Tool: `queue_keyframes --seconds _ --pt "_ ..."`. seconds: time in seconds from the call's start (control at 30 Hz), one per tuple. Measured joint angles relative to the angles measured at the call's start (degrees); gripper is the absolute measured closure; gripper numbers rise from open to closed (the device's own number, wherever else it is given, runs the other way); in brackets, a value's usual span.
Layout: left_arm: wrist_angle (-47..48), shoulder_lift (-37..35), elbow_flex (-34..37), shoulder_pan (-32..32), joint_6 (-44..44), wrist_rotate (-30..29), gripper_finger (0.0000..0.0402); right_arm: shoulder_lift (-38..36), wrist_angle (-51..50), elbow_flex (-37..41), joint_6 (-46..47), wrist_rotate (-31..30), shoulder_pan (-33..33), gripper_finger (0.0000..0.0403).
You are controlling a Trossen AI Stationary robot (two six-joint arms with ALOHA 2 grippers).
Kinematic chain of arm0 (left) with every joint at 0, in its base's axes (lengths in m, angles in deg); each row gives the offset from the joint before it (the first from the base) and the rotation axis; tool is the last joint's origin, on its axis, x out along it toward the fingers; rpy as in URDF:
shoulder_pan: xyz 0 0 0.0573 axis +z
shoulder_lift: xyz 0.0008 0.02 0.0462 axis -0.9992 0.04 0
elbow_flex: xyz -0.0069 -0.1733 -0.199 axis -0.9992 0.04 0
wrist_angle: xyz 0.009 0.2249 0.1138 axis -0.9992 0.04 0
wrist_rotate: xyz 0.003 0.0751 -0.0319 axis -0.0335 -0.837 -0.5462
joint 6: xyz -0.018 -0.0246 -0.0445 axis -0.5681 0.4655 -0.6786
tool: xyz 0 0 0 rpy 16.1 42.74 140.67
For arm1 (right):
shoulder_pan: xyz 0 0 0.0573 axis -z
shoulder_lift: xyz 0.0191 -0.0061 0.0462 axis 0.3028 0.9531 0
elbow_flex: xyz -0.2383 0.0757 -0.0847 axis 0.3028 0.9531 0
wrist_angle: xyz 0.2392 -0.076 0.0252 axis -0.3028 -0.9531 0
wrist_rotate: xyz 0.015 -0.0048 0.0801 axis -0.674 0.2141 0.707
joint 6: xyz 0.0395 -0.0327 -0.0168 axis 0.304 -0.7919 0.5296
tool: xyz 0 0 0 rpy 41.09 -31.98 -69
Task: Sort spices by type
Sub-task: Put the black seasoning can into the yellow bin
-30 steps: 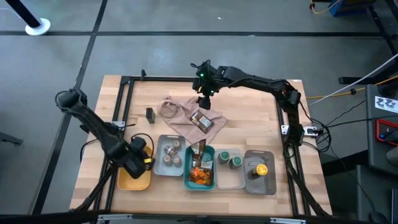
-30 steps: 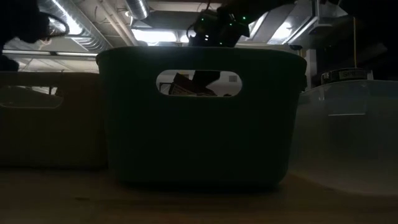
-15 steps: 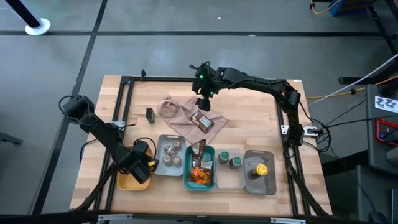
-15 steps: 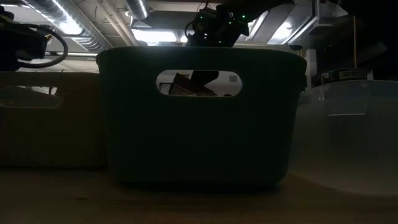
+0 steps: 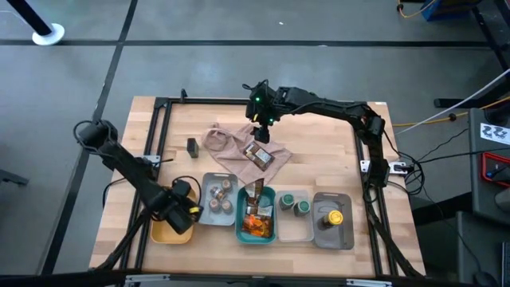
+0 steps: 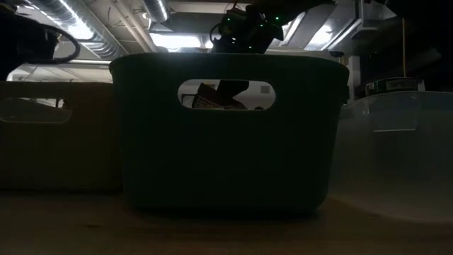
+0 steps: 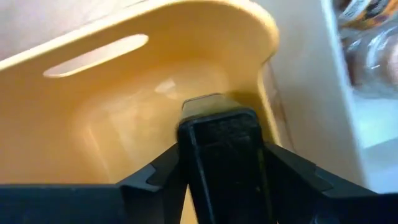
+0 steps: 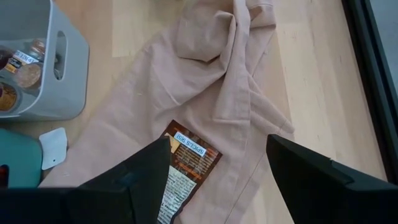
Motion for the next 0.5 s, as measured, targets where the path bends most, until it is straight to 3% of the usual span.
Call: queue_keyframes --seconds 0.37,0.5 --pt "0.0 -10.2 0.0 0.0 -0.3 -0.5 0.0229 0.0 0.0 0.0 -0.1 0.0 0.0 0.0139" --pt "1.3 -15.3 0.0 0.0 -0.9 -4.3 0.0229 0.0 0.0 0.0 -0.1 0.0 0.0 0.0139"
